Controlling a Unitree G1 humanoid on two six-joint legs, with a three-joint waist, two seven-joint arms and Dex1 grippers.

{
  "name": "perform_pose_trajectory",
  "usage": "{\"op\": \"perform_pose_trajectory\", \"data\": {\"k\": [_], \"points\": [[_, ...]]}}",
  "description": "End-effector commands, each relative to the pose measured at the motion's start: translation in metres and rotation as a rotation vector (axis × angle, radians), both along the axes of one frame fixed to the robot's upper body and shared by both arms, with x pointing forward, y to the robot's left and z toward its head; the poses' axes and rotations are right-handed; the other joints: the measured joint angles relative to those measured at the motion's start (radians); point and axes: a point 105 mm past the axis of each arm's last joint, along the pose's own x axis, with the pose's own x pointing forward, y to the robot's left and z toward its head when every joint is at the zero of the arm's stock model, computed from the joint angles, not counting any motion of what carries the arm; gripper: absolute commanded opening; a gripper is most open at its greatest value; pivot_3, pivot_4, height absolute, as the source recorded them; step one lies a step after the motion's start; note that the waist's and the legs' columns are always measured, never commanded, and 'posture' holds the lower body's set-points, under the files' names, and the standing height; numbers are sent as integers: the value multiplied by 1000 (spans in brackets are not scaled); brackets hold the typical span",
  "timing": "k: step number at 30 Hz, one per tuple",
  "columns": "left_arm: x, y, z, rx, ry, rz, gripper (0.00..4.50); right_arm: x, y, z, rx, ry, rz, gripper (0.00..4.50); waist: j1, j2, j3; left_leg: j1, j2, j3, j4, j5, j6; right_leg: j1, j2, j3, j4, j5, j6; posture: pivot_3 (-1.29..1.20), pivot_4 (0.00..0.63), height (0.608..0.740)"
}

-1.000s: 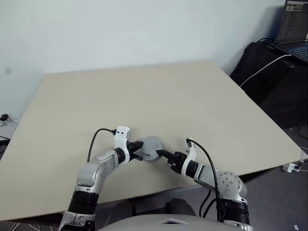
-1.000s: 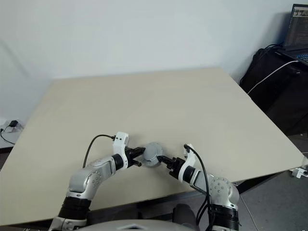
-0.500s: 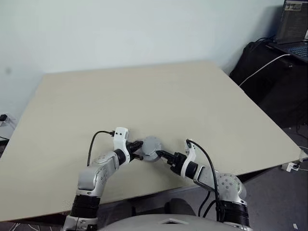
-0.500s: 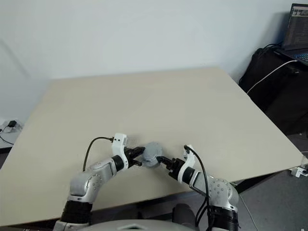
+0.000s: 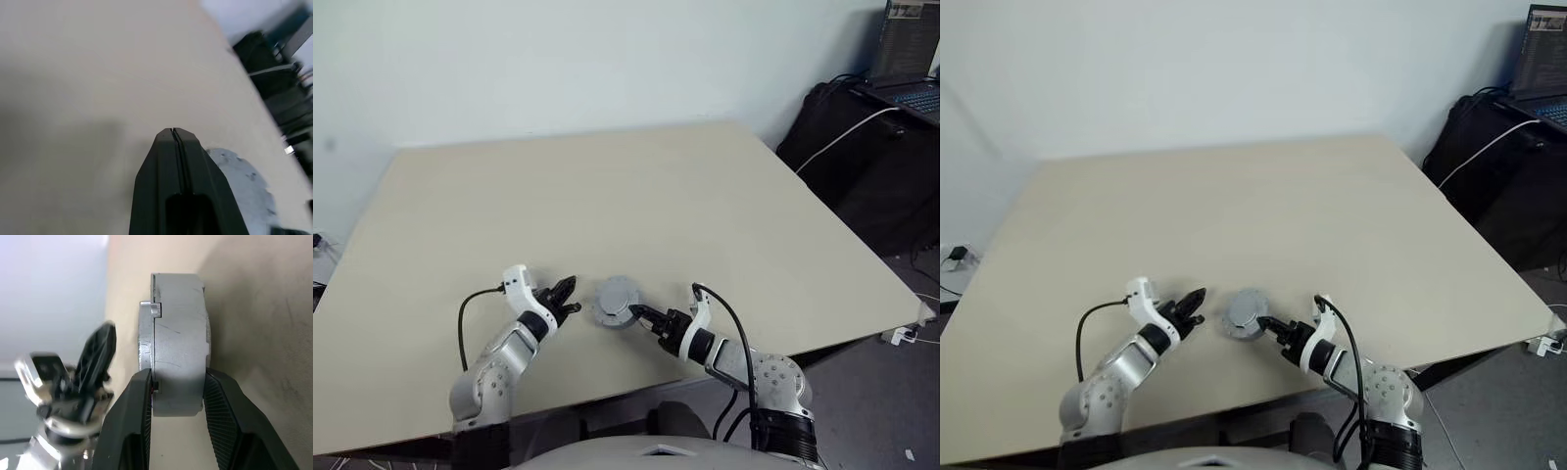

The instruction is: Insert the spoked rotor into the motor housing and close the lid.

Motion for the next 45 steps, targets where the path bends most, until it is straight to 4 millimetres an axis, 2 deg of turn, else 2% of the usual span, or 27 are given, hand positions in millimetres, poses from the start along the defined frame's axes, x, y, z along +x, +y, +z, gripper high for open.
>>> {"op": "perform_pose_trajectory", "data": {"k": [1,5,11,16,23,26,33,45], "points": [[-14,-4,11,-180,-17,23,1258,10,3,31,100,-115,-22,1206,0,0,1,-1,0,0,0,0,0,-1,0,0,0,0,0,0,0,740],[-31,-13,3,-318,41,40,2541,14,3,37,123,-129,-37,1204,0,-1,1,-7,0,0,1,0,0,-7,0,0,1,0,0,0,0,740],[-40,-16,1,-448,55,84,4492,18,5,45,154,-142,-46,1204,0,-1,1,-10,-1,0,2,0,0,-9,0,0,1,0,0,0,0,740],[-41,-16,6,-552,40,118,4500,22,6,57,185,-178,-51,1204,-1,-1,1,-10,0,0,2,0,0,-10,1,0,1,0,0,0,0,740],[-38,-26,11,-619,32,106,4500,26,12,77,220,-235,-30,1204,0,-1,1,-9,-3,0,2,0,0,-9,1,0,1,0,0,0,0,740],[-36,-32,19,-651,4,70,4500,23,18,83,229,-244,0,1204,-1,-1,1,-10,-3,0,2,0,0,-9,1,0,1,0,0,0,0,740],[-32,-43,41,-716,-77,5,4500,15,26,83,225,-233,56,1204,-1,-1,1,-9,-4,0,3,1,-1,-9,2,0,2,0,0,0,0,740],[-26,-50,38,-730,-73,-16,4500,0,33,75,208,-191,144,1204,-1,-1,1,-9,-5,0,5,1,0,-7,3,0,3,1,1,0,0,740]]}}
